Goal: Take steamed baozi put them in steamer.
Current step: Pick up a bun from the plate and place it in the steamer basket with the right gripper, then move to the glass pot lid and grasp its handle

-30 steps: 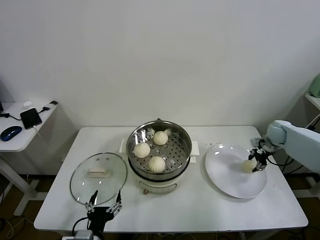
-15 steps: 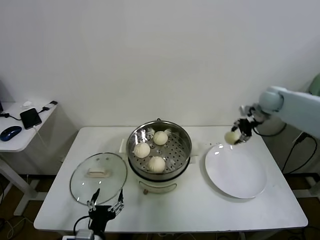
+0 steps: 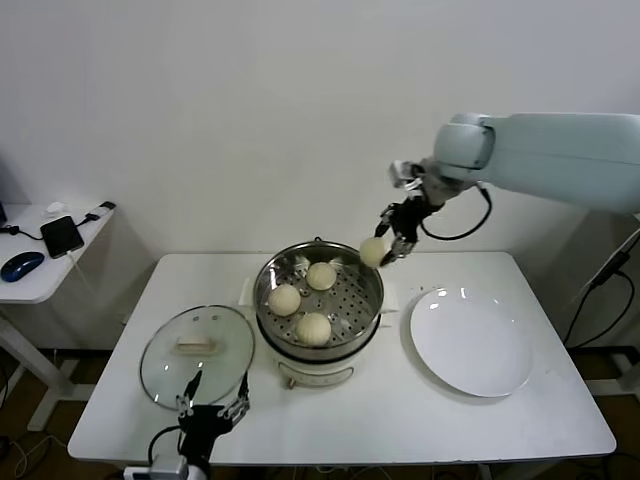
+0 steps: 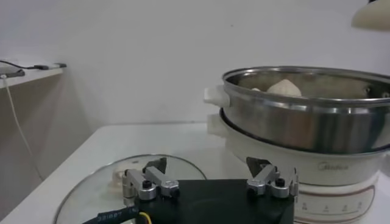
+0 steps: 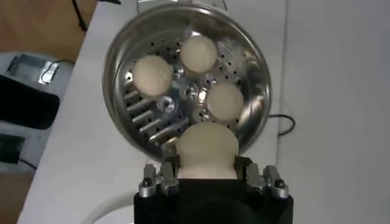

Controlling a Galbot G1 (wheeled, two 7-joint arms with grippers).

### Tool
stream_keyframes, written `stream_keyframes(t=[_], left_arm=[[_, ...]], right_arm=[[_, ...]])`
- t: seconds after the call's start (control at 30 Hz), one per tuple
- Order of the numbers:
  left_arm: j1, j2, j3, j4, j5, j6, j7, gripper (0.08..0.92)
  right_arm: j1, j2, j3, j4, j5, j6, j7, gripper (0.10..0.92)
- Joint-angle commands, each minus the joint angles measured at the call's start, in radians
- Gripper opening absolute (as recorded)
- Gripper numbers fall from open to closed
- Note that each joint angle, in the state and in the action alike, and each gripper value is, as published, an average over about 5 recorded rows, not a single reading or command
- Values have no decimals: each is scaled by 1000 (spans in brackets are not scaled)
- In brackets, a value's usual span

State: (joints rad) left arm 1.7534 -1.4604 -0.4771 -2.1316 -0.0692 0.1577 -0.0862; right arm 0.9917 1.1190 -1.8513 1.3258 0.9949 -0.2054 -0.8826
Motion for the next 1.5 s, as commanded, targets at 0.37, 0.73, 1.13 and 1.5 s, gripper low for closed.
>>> stream_keyframes(t=[0.37,0.73,1.13,1.5], left_arm=[[-5,2,-4,1,-14,3,1,823],[-10,1,-2,1,-16,5,2,823],[-9,1,-6,-7,-16,5,1,823],[-10,-4,0,-25,-27,17,3,823]], right_arm=[[-215,164,-39,-69,-8,-66,102,637],[-247,155,-8,-96,-29,-65,125,686],[-84,51,1,-84,51,74,-109,822],[-311,-332,574,-13,-11,63,549,823]])
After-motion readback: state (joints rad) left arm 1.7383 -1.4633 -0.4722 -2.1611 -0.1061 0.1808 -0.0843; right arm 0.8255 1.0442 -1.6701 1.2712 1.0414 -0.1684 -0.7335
